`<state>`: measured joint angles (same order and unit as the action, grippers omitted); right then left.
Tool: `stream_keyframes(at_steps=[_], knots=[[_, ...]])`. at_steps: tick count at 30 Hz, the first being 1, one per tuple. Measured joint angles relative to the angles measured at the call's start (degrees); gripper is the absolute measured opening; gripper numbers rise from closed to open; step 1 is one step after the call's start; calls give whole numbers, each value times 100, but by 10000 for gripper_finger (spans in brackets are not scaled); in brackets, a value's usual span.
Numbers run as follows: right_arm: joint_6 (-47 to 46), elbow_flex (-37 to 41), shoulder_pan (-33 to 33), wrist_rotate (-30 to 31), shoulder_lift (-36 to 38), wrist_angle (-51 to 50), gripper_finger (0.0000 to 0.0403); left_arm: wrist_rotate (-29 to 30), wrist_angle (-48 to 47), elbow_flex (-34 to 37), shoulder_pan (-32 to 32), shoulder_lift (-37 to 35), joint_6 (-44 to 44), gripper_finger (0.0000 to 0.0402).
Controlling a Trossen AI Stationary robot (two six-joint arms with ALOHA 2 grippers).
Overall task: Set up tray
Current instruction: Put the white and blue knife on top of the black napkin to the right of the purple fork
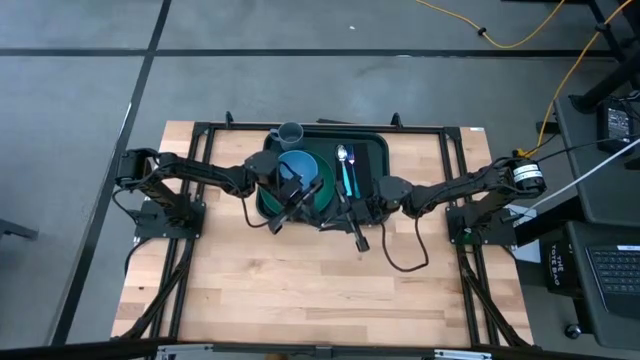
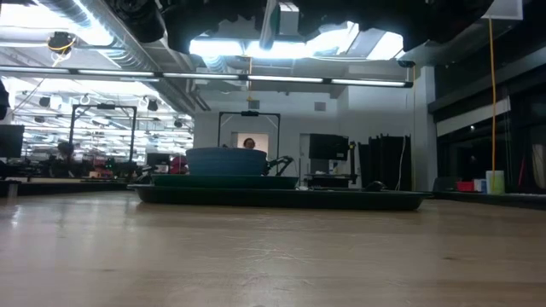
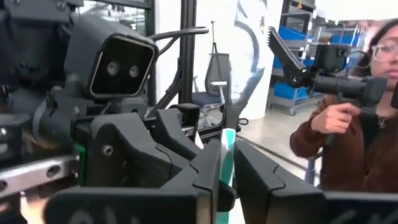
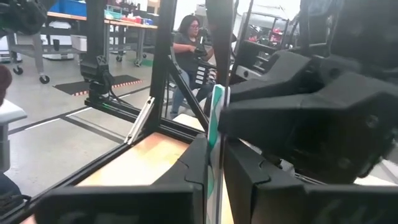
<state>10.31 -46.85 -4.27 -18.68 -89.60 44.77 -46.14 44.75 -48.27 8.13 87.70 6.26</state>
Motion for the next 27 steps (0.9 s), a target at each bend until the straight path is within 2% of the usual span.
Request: stream_keyframes(at_steps=[14,21,27], knots=[[-256,0,-7,-6,7,10,34,46,-539,0,-8,-278,40,130],[-251,0,20,105,142,-57,34,486,-1957,0,14,-928,-793,132],[-246,0,37,295,142,-194,34,508,-2475,0,-21,-1219,-1406,120]])
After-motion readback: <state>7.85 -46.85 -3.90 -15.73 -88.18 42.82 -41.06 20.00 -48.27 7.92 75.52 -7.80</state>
